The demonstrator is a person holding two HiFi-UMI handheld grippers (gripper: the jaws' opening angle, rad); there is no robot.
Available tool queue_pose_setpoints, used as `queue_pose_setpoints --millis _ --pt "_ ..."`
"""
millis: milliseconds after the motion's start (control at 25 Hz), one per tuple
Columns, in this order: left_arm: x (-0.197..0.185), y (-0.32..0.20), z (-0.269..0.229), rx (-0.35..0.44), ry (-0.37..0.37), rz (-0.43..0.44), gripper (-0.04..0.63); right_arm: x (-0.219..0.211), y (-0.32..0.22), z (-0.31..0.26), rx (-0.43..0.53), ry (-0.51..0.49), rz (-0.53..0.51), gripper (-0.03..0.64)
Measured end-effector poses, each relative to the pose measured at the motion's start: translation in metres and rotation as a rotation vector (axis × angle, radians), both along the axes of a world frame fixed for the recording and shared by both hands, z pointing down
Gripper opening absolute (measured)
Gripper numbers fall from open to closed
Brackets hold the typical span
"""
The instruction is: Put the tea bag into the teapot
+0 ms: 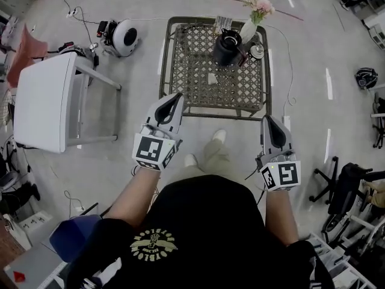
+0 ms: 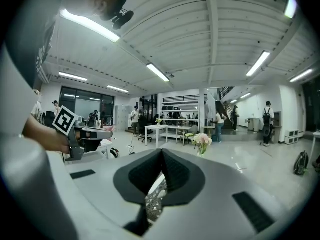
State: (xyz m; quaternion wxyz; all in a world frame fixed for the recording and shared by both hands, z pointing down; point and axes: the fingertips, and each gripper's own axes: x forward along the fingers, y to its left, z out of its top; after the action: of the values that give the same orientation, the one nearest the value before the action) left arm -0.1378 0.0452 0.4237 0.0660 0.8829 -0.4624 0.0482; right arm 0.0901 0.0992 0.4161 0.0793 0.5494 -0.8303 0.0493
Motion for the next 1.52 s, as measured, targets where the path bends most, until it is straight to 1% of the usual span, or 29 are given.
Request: queue_pose_setpoints --millis 360,600,920,1120,1240,1360,1520 --pt "0.029 -0.031 0.02 -0.044 -0.002 0.009 0.008 0.018 -0.044 0.019 -0.044 -0.009 -0.019 0.005" --pt "0.047 -0.063 0.019 -0.039 -0.011 -0.001 0.008 0.036 -0.077 0.022 -0.044 -0.014 -0.035 0.005" --pt "0.067 -0.112 0.002 -0.01 -0.024 -0.038 0.008 0.065 -0.122 0.014 -0.024 -0.029 -0.061 0.005" --pt "0.07 -0.134 -0.001 0.003 -0.053 -0.088 0.008 0.079 -0.15 0.016 -0.018 -0.047 -0.099 0.005" --pt "0.064 -0.143 -0.003 0.008 -0.063 -0.132 0.008 0.084 -0.166 0.016 -0.009 -0.036 -0.134 0.005" --pt "0.058 -0.147 -0.001 0.004 -0.062 -0.165 0.008 0.083 -0.179 0.02 -0.012 -0.038 -0.159 0.005" --pt "0.052 -0.145 0.008 -0.02 -0.073 -0.182 0.008 0.068 -0.187 0.031 -0.034 -0.039 -0.205 0.005"
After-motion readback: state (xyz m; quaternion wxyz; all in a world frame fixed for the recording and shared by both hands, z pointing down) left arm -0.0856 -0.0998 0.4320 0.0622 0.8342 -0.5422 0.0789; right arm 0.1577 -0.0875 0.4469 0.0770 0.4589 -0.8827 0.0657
